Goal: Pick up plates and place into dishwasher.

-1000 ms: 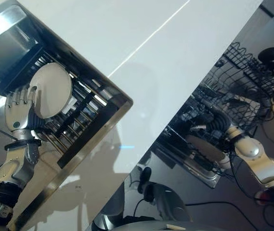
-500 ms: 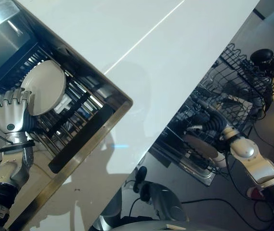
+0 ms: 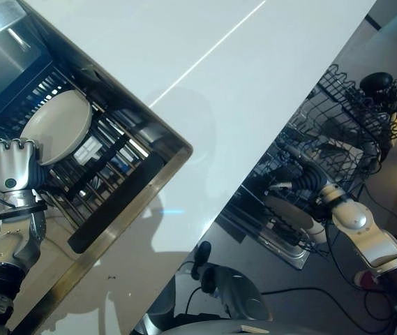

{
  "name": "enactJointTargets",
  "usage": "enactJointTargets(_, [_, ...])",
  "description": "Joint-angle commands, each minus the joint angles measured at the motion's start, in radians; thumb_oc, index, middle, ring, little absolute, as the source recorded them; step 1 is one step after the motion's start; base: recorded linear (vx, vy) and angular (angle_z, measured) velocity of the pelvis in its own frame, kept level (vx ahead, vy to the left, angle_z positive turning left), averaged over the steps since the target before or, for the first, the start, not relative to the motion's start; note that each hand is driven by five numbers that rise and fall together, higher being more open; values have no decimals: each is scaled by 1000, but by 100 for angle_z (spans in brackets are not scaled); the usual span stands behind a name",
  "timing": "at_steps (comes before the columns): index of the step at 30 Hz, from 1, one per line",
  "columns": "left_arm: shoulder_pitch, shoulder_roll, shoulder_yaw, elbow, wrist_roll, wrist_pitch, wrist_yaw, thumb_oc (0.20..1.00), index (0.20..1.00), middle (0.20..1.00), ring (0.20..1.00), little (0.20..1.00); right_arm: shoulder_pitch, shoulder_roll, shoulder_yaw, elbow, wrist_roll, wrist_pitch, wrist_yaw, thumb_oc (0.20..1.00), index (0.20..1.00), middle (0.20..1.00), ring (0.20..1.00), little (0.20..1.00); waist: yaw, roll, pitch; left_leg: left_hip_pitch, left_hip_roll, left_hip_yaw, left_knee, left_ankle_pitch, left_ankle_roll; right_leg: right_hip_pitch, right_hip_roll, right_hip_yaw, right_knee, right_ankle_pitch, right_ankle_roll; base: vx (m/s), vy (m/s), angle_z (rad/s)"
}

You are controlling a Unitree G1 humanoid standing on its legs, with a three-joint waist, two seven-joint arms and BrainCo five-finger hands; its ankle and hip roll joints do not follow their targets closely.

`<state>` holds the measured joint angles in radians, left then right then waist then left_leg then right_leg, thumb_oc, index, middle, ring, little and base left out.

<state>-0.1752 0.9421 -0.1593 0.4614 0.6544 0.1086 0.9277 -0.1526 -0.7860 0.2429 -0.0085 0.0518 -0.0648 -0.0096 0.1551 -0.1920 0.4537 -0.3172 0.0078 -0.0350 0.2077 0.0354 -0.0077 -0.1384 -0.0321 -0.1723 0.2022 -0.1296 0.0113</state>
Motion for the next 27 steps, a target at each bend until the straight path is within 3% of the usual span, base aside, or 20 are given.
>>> enactJointTargets(1, [-39, -102, 51, 59, 10, -31, -4, 200, 200, 200, 200, 200, 12, 2, -21, -57, 24, -56, -11, 1000, 1000, 1000, 1000, 1000, -27, 8, -71, 52, 10, -23, -57, -56, 2, -60, -32, -5, 90, 54, 79, 0, 0, 0])
enactJointTargets(7, [-3, -114, 101, 16, -13, -72, 41, 200, 200, 200, 200, 200, 42, 4, -40, -67, 22, -60, -6, 1000, 1000, 1000, 1000, 1000, -23, 18, -97, 74, 5, -28, -69, -53, -2, -37, -36, -10, 78, 48, 76, 0, 0, 0])
enactJointTargets(15, [100, -96, 291, -200, 16, -183, 89, 200, 200, 200, 200, 200, 126, 26, -97, -98, 0, -53, -14, 1000, 1000, 1000, 1000, 1000, 3, 40, -158, 121, -8, -54, -112, -47, -11, 22, -39, -36, 41, 24, 68, 0, -17, 1])
enactJointTargets(21, [192, -97, 398, -343, 11, -264, 16, 200, 200, 200, 200, 200, 183, 38, -144, -126, -11, -38, 5, 1000, 1000, 1000, 1000, 1000, 20, 65, -228, 161, -19, -81, -151, -34, -25, 76, -42, -59, 11, 4, 64, 2, -21, 9])
enactJointTargets(27, [265, -117, 458, -415, -10, -287, -52, 200, 200, 200, 200, 200, 241, 51, -183, -152, -30, -31, 37, 1000, 1000, 1000, 1000, 1000, 24, 92, -290, 190, -24, -101, -180, -20, -36, 113, -41, -71, -8, -14, 57, 17, 4, 9])
